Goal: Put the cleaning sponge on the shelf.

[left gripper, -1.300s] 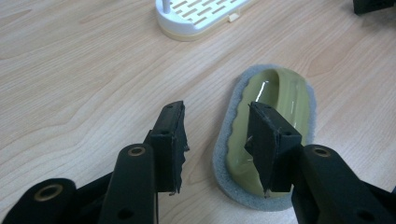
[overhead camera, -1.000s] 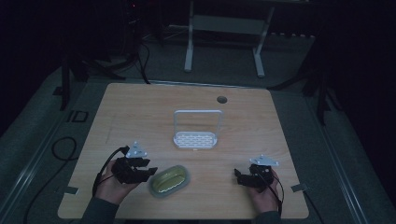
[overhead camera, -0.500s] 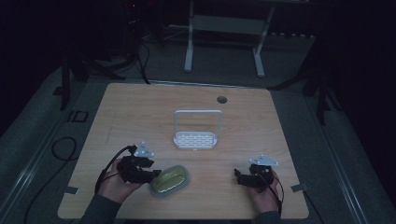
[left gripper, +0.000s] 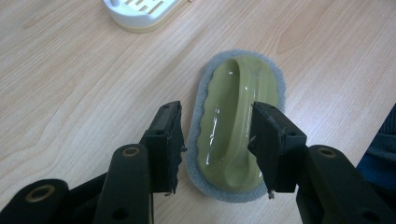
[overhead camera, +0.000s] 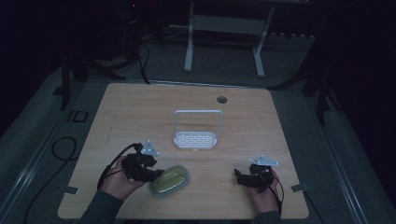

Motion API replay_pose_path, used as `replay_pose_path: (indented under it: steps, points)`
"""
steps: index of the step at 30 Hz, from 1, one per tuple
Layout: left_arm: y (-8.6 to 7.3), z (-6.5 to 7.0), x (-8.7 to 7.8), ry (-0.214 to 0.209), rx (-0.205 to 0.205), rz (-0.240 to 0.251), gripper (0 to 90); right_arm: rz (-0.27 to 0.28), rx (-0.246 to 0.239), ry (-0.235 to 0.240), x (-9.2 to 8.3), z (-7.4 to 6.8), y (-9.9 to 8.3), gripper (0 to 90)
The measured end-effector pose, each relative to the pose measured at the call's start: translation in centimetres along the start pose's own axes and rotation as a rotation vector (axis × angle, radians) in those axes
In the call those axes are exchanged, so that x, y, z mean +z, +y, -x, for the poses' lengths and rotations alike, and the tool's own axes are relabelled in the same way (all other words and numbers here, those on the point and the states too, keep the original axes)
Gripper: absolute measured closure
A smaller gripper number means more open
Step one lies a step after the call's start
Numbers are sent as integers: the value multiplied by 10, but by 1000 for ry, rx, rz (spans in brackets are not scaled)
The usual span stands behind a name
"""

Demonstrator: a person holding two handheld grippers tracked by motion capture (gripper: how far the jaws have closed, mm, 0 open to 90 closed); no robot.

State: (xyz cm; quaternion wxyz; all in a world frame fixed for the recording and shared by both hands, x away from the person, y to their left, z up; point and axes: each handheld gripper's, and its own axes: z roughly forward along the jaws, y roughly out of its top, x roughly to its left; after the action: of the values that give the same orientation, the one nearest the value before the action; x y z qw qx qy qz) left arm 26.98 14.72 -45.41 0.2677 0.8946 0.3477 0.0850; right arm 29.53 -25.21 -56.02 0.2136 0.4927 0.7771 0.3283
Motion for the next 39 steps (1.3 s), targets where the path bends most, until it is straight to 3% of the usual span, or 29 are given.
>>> replay_pose_path:
  steps: [20,39]
  points:
    - [16,2,3,-27,33,-81,543,0,0,0,0,0,0,129]
    - [35,11,10,-45,93,-177,544,0,0,0,0,0,0,129]
